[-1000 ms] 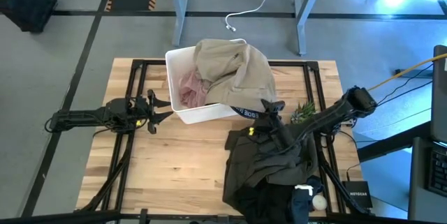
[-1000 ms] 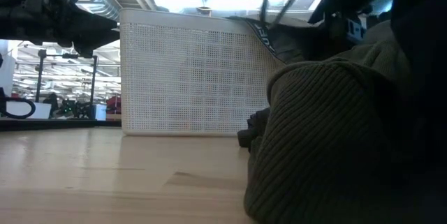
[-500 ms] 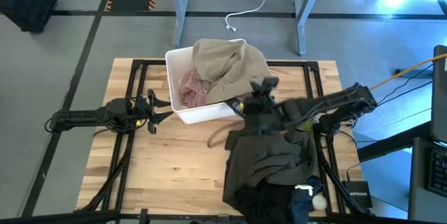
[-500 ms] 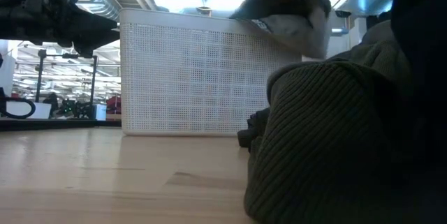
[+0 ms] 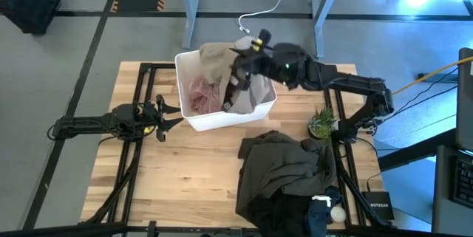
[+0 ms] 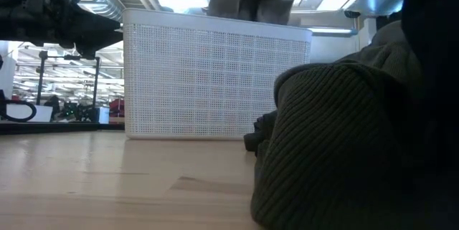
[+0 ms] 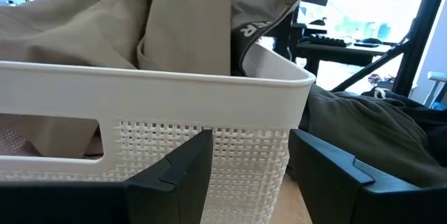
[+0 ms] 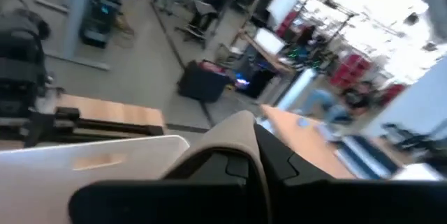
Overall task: Sort clothes
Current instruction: Put the gray shorts into the white laundry bin, then put the black hoodie into the white laundry bin
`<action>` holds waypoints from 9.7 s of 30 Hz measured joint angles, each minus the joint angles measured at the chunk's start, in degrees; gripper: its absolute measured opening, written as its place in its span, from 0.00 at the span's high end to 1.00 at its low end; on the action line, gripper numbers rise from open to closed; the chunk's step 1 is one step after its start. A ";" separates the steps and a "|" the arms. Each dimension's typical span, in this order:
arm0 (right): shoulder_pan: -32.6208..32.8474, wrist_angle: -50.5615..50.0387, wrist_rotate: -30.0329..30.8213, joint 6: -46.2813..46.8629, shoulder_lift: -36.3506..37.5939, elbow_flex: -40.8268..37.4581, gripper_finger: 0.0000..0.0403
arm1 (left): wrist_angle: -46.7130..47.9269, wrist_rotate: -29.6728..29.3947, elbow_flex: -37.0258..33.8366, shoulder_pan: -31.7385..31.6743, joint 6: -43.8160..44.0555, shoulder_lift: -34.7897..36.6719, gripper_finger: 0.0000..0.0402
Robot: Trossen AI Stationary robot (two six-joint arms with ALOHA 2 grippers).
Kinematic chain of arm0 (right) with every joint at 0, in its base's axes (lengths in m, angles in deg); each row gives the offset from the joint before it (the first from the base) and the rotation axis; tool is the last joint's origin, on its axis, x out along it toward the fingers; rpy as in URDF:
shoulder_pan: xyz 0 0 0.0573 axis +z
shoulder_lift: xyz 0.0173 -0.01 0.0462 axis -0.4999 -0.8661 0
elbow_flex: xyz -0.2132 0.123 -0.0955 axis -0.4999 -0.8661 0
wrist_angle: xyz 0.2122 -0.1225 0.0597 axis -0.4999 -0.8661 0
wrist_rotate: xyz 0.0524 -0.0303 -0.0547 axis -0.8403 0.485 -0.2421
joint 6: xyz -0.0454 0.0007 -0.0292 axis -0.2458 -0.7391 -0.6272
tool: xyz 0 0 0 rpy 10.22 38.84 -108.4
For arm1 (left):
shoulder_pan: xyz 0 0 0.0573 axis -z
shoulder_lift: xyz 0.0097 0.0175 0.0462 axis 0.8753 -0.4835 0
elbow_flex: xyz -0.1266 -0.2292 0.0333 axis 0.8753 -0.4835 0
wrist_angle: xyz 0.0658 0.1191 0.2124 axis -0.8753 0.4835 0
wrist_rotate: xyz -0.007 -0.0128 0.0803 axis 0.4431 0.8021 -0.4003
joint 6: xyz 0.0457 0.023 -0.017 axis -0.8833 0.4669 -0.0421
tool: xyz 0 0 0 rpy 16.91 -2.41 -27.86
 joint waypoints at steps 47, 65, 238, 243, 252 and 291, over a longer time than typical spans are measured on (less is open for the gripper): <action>16.99 -63.89 8.51 20.44 -7.43 34.80 0.33 | -0.01 0.00 0.00 -0.01 -0.01 0.01 0.54; 17.95 -75.76 7.38 28.44 -7.47 29.13 0.33 | -0.01 -0.01 0.00 -0.01 -0.01 0.02 0.54; 54.79 -28.05 4.60 44.38 -0.85 -37.13 0.33 | 0.00 -0.01 0.00 0.00 0.00 0.01 0.54; 54.42 -31.02 18.20 44.58 -1.73 -37.11 0.33 | -0.02 -0.01 0.00 -0.02 0.00 0.02 0.54; 49.90 -36.70 20.18 44.79 -1.73 -37.17 0.33 | -0.02 -0.02 0.00 0.00 0.00 0.02 0.54; 35.70 -54.06 40.70 27.88 2.90 3.18 0.94 | -0.02 -0.02 0.00 -0.01 0.00 0.02 0.54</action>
